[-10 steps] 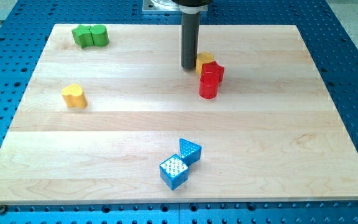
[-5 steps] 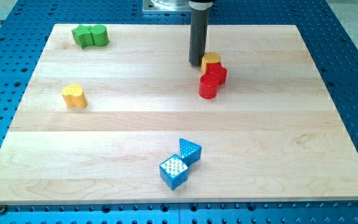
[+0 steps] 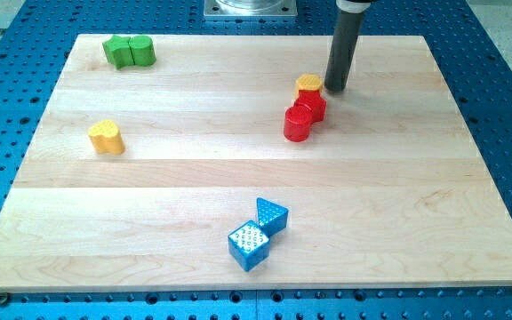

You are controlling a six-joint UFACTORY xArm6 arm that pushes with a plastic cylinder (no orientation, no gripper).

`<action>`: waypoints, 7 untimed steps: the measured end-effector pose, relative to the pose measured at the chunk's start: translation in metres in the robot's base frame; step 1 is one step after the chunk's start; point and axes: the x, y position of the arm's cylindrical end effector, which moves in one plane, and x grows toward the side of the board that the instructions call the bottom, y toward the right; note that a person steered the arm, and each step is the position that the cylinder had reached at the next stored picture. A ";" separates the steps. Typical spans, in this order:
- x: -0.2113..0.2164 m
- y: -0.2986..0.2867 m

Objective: Put red blocks and hexagon in a line

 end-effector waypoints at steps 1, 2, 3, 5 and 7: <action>0.003 -0.020; 0.003 -0.024; -0.005 -0.009; -0.033 -0.129; 0.040 -0.121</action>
